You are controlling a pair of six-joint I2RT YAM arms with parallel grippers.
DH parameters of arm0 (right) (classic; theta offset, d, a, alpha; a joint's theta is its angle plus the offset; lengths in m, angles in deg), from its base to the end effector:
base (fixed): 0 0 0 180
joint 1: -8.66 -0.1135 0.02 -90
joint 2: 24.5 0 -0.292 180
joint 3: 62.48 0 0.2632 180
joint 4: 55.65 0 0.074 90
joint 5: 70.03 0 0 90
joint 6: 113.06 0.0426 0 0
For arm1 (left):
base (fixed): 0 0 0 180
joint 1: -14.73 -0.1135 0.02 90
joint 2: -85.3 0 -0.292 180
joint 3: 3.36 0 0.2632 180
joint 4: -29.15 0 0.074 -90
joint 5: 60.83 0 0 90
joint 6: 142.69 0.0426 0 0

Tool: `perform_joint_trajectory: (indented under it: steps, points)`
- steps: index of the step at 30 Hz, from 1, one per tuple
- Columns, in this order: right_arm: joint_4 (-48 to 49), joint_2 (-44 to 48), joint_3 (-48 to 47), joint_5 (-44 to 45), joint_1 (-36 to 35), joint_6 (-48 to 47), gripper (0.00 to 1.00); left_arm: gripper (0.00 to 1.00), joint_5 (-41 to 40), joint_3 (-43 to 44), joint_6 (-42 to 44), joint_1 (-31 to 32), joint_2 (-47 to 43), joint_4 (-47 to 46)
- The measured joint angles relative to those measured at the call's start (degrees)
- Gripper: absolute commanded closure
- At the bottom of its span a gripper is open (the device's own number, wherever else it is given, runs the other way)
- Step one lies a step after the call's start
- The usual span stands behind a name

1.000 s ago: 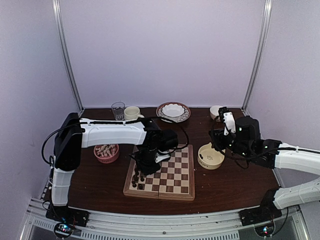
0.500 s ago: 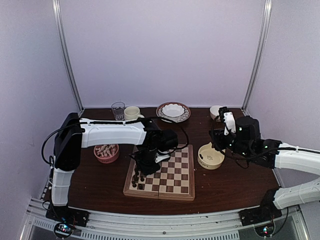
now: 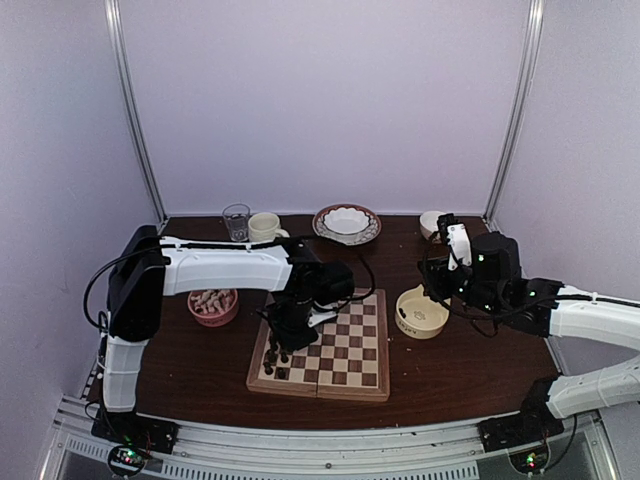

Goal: Set up the chess pieces on the board
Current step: Move the pawn to c7.

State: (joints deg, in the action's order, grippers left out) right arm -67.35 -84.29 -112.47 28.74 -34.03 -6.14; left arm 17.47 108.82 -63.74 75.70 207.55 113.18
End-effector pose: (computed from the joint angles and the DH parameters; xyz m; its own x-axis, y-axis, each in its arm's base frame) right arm 0.1811 0.1583 0.2785 -0.4224 0.0017 -0.9064 -0.4629 0.8593 0.2173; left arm 0.2146 -0.3689 0.1990 -0.6405 0.7673 0.0314 0.7545 0.6211 0.2122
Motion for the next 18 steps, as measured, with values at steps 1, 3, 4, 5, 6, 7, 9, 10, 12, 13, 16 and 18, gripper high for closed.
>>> perform_joint_trajectory:
  steps: [1, 3, 4, 5, 6, 7, 9, 10, 12, 13, 16, 18]
  points:
    - [0.0, 0.0, 0.0, 0.0, 0.0, 0.0, 0.93, 0.77, 0.0, -0.1, 0.0, 0.0, 0.0, 0.1]
    - [0.0, 0.0, 0.0, 0.0, 0.0, 0.0, 0.93, 0.75, -0.1, -0.2, 0.0, -0.1, 0.0, 0.1]
    - [0.0, 0.0, 0.0, 0.0, 0.0, 0.0, 0.93, 0.74, -0.2, -0.2, 0.0, -0.2, 0.0, 0.1]
    - [0.0, 0.0, 0.0, 0.0, 0.0, 0.0, 0.93, 0.73, -0.2, -0.2, -0.1, -0.2, 0.0, 0.1]
    - [0.0, 0.0, 0.0, 0.0, 0.0, 0.0, 0.93, 0.71, -0.3, -0.2, -0.2, -0.2, 0.0, 0.1]
    - [0.0, 0.0, 0.0, -0.1, 0.0, 0.0, 0.93, 0.69, -0.3, -0.1, -0.2, -0.2, 0.0, 0.2]
    - [0.0, 0.0, 0.0, -0.1, 0.0, 0.0, 0.93, 0.67, -0.3, 0.5, -0.4, -0.2, 0.0, 0.3]
    - [0.0, 0.0, 0.0, -0.2, 0.0, 0.0, 0.93, 0.66, -0.3, 1.0, -0.5, -0.2, 0.0, 0.3]
    - [0.0, 0.0, 0.0, -0.3, 0.0, 0.0, 0.93, 0.64, -0.3, 2.0, -0.7, -0.2, -0.4, 0.3]
    - [0.0, 0.0, 0.0, -0.4, 0.0, 0.0, 0.93, 0.63, -0.3, 2.1, -0.8, -0.2, -0.9, 0.2]
    - [0.0, 0.0, 0.0, -0.8, 0.1, 0.0, 0.93, 0.63, -0.3, 2.8, -1.1, -0.2, -2.9, 0.3]
    - [0.0, 0.0, 0.0, -1.2, 0.1, 0.0, 0.93, 0.62, -0.3, 3.1, -1.3, -0.2, -4.8, 0.3]
